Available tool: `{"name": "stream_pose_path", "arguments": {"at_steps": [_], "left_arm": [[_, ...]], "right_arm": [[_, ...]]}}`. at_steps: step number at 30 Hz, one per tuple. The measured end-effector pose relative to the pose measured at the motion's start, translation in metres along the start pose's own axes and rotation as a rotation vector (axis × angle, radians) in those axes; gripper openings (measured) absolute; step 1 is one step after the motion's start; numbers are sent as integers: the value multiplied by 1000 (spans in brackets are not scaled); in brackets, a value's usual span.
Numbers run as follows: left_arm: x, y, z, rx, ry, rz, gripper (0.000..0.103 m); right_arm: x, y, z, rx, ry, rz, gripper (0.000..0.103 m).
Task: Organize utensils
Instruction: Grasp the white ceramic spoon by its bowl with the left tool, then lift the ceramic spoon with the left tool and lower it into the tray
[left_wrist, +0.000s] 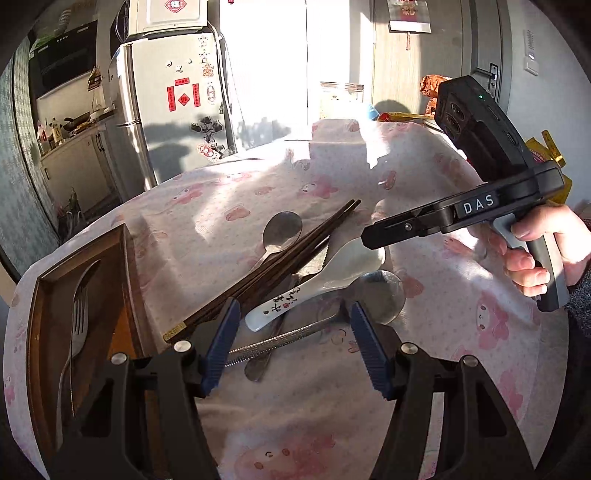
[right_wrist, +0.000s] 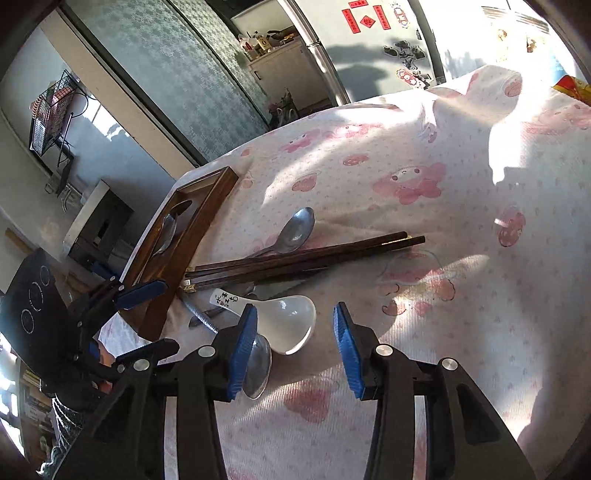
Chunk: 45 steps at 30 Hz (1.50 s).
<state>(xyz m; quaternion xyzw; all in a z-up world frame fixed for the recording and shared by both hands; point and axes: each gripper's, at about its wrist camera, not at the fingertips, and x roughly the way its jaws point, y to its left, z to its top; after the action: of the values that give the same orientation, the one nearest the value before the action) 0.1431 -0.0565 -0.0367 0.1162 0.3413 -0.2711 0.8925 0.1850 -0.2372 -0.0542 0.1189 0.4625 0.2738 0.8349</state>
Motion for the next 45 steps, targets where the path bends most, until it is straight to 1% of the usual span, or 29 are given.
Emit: {"name": "stream_pose_path", "arguments": {"at_steps": [2,4,6,10,12,14,20,22,23,26,27,28,29,30,32,38,45], "left_arm": [[4,-5,-4,16,7,-2,66],[10,-10,-8,44,27,12,66],[14,-12,-10,60,43,16,66],[16,-8,-10,48,45,10,68],[16,-8,-10,49,45,6,68],[15,-7,-11,47,43,5,68],[13,-8,-10,52,30,27,68],[13,-8,-10,54,25,31,68],[12,-8,-10,54,22,33,68],[12,-7,-10,56,15,39,68],[12,-7,-10,56,16,45,65],[13,-7,-9,55,18,45,60],[12,-6,-10,55,16,51,45],[12,-6,-11,55,19,58,34],[11,-6,-12,58,19,35,32],[10,-17,-11,94,13,23,26],[7,-22,-12,107,10,21,24]], "right_arm": [[3,1,-1,-4,6,-12,35],[6,2,-2,-11,17,-15,34],[8,3,-3,-19,25,-32,30],[14,1,-6,-19,35,-43,24],[16,1,-7,-29,26,-53,11],[12,5,-5,-51,9,-55,7],[-8,30,-1,-161,-40,3,5],[-12,37,-1,-184,-47,26,5],[-13,41,-1,-200,-49,24,5],[-17,51,-3,-249,-39,57,5],[-18,54,-4,-261,-41,60,5],[-21,56,-4,-263,-51,63,5],[-22,57,-3,-263,-57,54,5],[-23,57,-3,-267,-65,46,5],[-24,55,-3,-258,-68,45,5],[-26,50,-1,-245,-80,49,5],[-26,49,-1,-235,-84,54,5]]}}
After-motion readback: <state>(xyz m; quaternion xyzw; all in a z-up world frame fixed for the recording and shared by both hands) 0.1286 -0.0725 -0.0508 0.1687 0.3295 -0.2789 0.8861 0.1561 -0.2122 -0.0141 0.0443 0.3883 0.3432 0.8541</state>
